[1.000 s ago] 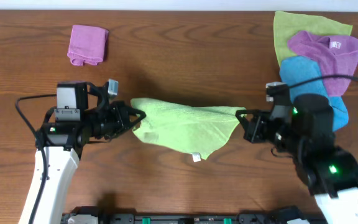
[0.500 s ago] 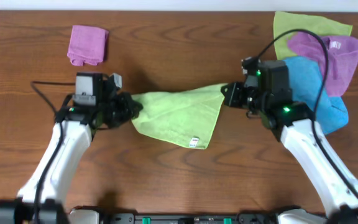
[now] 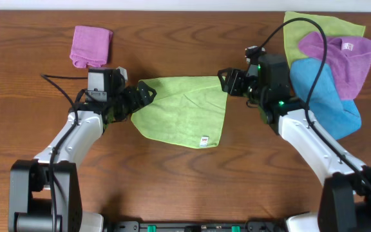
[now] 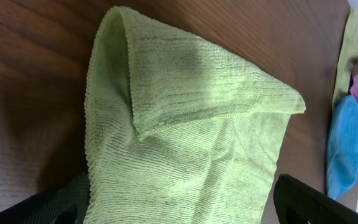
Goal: Fold the cloth
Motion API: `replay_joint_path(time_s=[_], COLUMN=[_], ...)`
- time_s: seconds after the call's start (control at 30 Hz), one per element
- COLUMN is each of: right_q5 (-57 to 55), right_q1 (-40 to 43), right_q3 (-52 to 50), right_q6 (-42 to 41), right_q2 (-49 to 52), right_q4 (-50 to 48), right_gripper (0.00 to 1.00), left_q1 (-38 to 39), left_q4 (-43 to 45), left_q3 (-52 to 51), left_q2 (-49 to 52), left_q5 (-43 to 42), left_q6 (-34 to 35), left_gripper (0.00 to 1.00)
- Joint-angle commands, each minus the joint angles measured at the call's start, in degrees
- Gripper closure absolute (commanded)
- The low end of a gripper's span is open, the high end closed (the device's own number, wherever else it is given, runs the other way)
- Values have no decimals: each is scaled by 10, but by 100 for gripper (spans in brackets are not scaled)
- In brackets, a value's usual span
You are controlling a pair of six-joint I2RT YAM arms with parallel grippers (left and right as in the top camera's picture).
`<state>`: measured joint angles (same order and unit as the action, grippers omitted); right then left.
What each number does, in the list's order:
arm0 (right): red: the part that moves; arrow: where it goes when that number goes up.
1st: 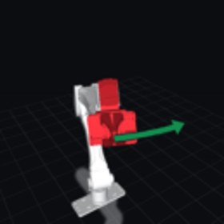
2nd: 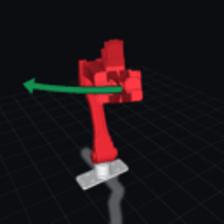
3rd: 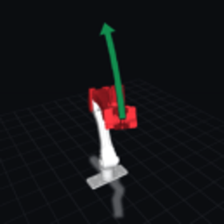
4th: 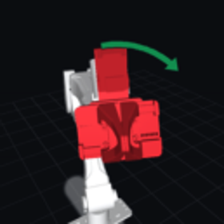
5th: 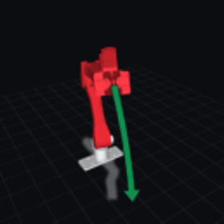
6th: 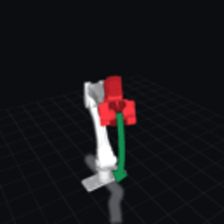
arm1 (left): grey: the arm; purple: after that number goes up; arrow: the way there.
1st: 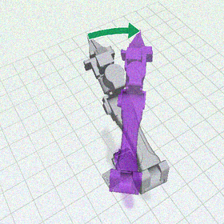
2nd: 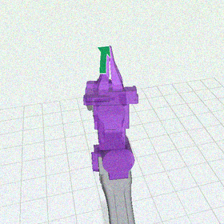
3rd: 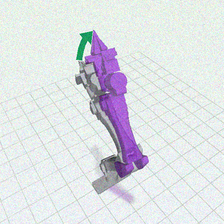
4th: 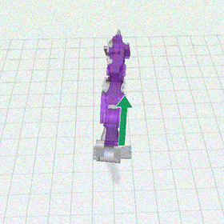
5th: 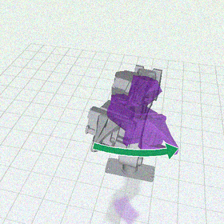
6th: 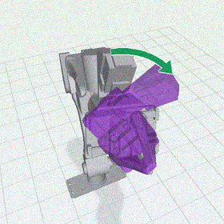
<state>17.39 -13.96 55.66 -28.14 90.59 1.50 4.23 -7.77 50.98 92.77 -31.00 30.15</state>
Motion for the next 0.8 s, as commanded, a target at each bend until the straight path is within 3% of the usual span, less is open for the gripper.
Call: replay_joint_path(time_s=[0.0, 0.13, 0.37, 0.6, 0.77], right_q5=[74, 108, 57, 62, 64], right_q1=[-5, -33, -100, -104, -96], right_q3=[10, 10, 10, 10, 10], right_q6=[-16, -41, 2, -10, -42], right_q2=[-26, -23, -8, 14, -6], right_q4=[3, 28, 40, 65, 112], right_gripper=[39, 41, 43, 43, 40], left_q1=[-17, -37, -54, -53, -55], left_q4=[-1, -38, -114, -135, -183], left_q3=[14, 14, 14, 14, 14], left_q2=[-19, -33, -40, -40, -40], left_q5=[9, 0, 1, 3, 65], left_q6=[-3, -2, -35, -31, -34], left_gripper=[5, 5, 5, 5, 5])
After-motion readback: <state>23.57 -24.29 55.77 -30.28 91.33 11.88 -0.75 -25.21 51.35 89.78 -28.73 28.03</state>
